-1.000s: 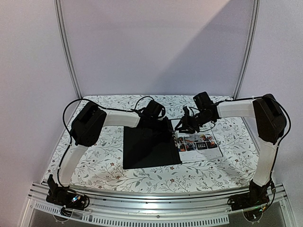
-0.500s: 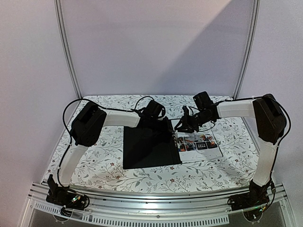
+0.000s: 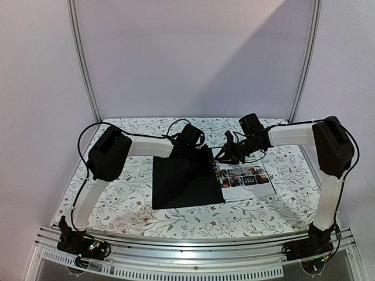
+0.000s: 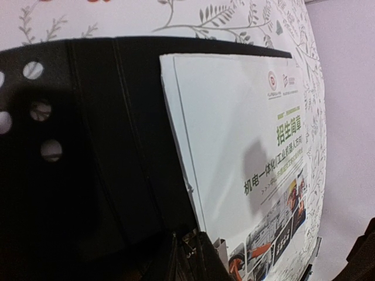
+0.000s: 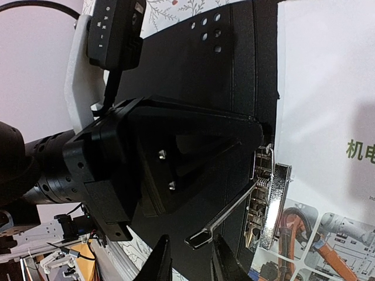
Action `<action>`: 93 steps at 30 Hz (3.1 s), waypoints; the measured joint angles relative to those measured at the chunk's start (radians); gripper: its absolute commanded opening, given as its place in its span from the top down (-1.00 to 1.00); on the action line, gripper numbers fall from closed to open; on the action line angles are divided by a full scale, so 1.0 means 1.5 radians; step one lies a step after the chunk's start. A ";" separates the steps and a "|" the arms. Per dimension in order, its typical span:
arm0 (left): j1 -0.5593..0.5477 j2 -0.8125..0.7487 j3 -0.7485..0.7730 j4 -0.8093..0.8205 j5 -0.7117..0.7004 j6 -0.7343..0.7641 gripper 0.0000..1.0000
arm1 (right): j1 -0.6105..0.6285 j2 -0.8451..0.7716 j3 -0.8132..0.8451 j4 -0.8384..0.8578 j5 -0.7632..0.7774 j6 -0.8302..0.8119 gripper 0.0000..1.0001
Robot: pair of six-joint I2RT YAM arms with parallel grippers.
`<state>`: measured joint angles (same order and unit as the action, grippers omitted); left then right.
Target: Put the files into the folder
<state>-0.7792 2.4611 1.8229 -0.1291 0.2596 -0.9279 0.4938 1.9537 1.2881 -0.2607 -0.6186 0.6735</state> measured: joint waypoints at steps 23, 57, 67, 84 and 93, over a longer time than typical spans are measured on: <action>0.000 0.000 0.001 -0.002 0.001 0.000 0.74 | -0.003 0.019 -0.034 0.035 -0.036 0.010 0.72; -0.003 0.000 0.001 -0.003 0.012 0.000 0.74 | 0.006 0.007 -0.001 0.019 -0.022 0.030 0.02; -0.003 0.000 0.001 -0.003 0.012 0.000 0.75 | -0.003 0.007 -0.007 0.010 -0.014 0.031 0.31; -0.003 0.000 0.001 -0.003 0.013 0.000 0.75 | -0.004 0.007 -0.027 0.030 -0.043 0.047 0.60; -0.003 0.000 0.001 -0.003 0.013 0.000 0.75 | -0.004 0.007 -0.034 0.037 -0.048 0.050 0.69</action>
<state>-0.7837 2.4615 1.8236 -0.1333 0.2798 -0.9279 0.4873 1.9648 1.2373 -0.2054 -0.6899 0.7486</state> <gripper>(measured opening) 0.125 0.170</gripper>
